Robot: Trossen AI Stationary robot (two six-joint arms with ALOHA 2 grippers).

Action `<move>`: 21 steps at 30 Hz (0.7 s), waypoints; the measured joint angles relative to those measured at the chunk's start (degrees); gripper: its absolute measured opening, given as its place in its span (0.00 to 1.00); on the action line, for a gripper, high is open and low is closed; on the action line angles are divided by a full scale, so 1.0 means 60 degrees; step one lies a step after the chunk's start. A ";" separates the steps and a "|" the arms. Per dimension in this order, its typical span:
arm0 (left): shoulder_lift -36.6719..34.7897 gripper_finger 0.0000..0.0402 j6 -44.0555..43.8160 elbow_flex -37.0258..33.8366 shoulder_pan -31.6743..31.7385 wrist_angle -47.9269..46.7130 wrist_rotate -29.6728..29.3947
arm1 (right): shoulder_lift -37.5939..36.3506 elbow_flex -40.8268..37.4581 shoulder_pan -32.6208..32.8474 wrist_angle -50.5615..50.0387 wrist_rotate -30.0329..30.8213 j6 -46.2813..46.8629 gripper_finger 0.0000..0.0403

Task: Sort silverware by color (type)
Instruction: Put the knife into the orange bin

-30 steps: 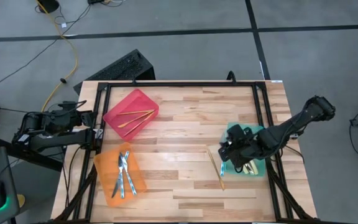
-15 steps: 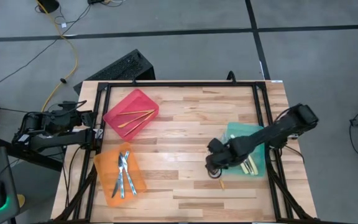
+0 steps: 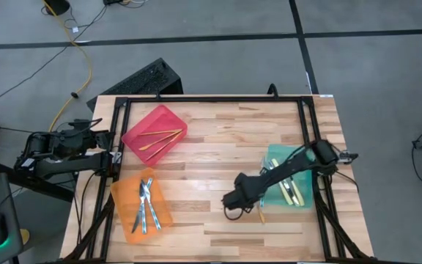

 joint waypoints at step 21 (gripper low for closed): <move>0.0000 0.61 0.0000 0.0000 -0.0003 -0.0001 0.0000 | 0.2135 0.1295 0.0270 -0.1169 -0.0299 -0.2279 0.01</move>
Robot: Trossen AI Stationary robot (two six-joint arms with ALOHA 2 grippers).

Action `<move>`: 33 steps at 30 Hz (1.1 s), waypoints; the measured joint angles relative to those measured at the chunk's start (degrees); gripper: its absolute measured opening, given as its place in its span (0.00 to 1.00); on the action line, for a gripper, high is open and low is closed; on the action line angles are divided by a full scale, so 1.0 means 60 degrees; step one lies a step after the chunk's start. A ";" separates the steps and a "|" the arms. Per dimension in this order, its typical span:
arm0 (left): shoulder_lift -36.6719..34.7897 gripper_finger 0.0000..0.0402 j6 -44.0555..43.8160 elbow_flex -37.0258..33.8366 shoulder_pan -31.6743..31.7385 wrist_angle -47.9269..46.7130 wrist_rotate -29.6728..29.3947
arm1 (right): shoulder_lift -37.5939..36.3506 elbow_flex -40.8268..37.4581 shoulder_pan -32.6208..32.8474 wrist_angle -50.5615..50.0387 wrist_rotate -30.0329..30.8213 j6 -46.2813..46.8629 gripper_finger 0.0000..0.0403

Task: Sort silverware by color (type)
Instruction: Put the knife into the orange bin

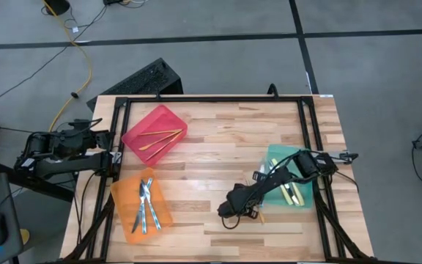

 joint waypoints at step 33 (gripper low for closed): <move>0.0000 0.61 0.0000 0.0000 0.0003 0.0001 0.0003 | -0.0009 0.4245 0.1092 -0.0517 0.1679 -0.4486 0.16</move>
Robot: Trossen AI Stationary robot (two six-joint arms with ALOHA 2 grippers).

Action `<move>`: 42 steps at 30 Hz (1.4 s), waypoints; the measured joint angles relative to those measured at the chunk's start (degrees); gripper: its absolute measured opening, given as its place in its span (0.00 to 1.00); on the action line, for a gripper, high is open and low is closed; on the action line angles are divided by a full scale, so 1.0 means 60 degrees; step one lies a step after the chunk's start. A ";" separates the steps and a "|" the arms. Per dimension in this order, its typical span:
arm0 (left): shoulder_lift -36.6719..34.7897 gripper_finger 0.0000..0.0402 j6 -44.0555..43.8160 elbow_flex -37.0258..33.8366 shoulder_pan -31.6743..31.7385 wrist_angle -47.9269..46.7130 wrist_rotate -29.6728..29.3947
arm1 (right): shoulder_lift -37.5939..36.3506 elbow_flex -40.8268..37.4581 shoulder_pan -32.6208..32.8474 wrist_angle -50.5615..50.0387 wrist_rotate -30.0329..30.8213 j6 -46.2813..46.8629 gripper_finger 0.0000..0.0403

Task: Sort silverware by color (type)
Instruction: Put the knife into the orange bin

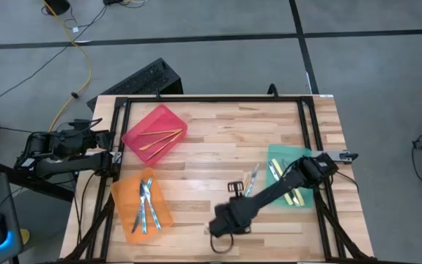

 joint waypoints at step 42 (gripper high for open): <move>-0.0003 0.61 0.0000 0.0000 0.0000 0.0000 -0.0003 | -0.4069 -0.7775 -0.0827 0.6401 -0.1204 -0.5236 0.46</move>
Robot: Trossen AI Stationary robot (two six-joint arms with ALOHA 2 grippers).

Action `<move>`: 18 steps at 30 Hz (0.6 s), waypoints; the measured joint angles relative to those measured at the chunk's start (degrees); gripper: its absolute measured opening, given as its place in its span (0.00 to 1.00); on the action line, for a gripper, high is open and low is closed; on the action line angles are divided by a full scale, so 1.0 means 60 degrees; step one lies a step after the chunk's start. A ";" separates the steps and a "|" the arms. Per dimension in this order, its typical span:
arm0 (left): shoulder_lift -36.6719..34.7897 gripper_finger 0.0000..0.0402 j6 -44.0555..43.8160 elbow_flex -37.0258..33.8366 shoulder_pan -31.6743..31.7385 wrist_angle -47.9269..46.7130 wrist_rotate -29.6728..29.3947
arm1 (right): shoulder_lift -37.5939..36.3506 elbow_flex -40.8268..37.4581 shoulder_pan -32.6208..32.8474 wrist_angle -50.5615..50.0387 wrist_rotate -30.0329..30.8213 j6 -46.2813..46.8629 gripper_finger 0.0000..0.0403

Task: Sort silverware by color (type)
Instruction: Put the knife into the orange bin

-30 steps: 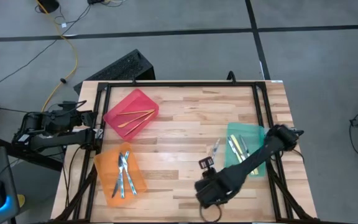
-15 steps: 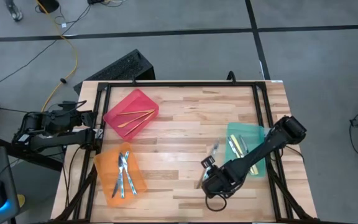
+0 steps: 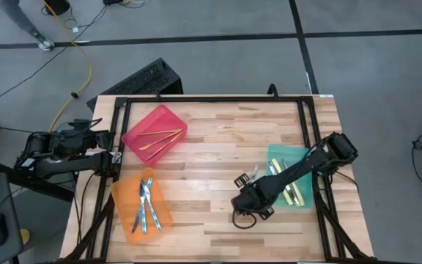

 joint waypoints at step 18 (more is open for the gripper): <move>0.0000 0.61 0.0000 0.0000 -0.0001 0.0000 0.0001 | 0.0008 -0.1394 -0.0123 0.1555 0.0146 0.0255 0.48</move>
